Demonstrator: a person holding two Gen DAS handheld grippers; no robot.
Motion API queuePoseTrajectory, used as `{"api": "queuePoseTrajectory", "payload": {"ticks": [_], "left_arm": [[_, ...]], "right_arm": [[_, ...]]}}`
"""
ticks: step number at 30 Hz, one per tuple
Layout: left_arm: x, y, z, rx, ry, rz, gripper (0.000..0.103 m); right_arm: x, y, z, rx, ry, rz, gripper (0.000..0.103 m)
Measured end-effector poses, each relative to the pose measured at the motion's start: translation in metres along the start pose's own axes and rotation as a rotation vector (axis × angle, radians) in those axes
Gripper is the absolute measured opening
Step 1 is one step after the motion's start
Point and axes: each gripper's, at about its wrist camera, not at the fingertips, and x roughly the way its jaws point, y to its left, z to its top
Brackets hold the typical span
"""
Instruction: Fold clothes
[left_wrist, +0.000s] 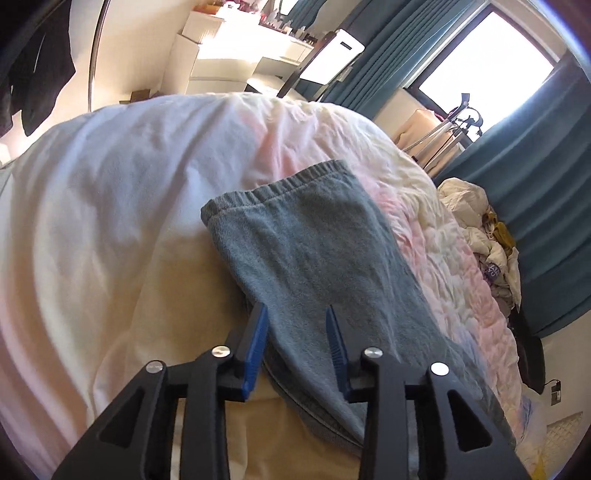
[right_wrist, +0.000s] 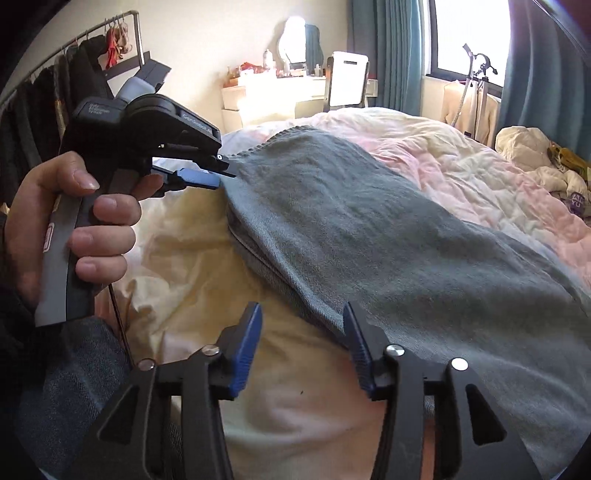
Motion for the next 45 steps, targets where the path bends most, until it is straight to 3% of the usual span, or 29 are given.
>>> {"api": "queuePoseTrajectory", "payload": {"ticks": [4, 10, 14, 17, 20, 26, 31, 35, 39, 43, 45], "left_arm": [[-0.031, -0.023, -0.013, 0.097, -0.093, -0.040, 0.052], [-0.031, -0.074, -0.048, 0.293, -0.016, -0.142, 0.053], [-0.019, -0.118, -0.082, 0.508, 0.022, -0.177, 0.053], [-0.008, -0.147, -0.106, 0.618, 0.070, -0.218, 0.053], [0.007, -0.172, -0.126, 0.697, 0.096, -0.211, 0.053], [0.034, -0.203, -0.162, 0.844, 0.120, -0.214, 0.053], [0.072, -0.207, -0.176, 0.896, 0.178, -0.135, 0.053], [0.082, -0.206, -0.178, 0.887, 0.197, -0.125, 0.053], [0.085, -0.205, -0.178, 0.874, 0.200, -0.125, 0.053], [0.086, -0.207, -0.179, 0.878, 0.196, -0.116, 0.053], [0.088, -0.208, -0.178, 0.885, 0.196, -0.112, 0.053]], "right_arm": [[-0.036, -0.020, -0.001, 0.094, -0.041, -0.051, 0.056], [-0.119, -0.074, -0.005, 0.285, -0.154, -0.185, 0.061], [-0.186, -0.126, -0.018, 0.434, -0.245, -0.278, 0.063], [-0.237, -0.170, -0.039, 0.551, -0.300, -0.377, 0.066], [-0.280, -0.215, -0.068, 0.628, -0.327, -0.500, 0.068], [-0.340, -0.304, -0.148, 0.874, -0.372, -0.600, 0.069], [-0.366, -0.379, -0.263, 1.335, -0.408, -0.599, 0.070], [-0.367, -0.411, -0.330, 1.545, -0.444, -0.560, 0.070], [-0.350, -0.432, -0.368, 1.705, -0.524, -0.414, 0.070], [-0.333, -0.450, -0.386, 1.792, -0.633, -0.263, 0.072], [-0.328, -0.456, -0.385, 1.786, -0.636, -0.252, 0.075]]}}
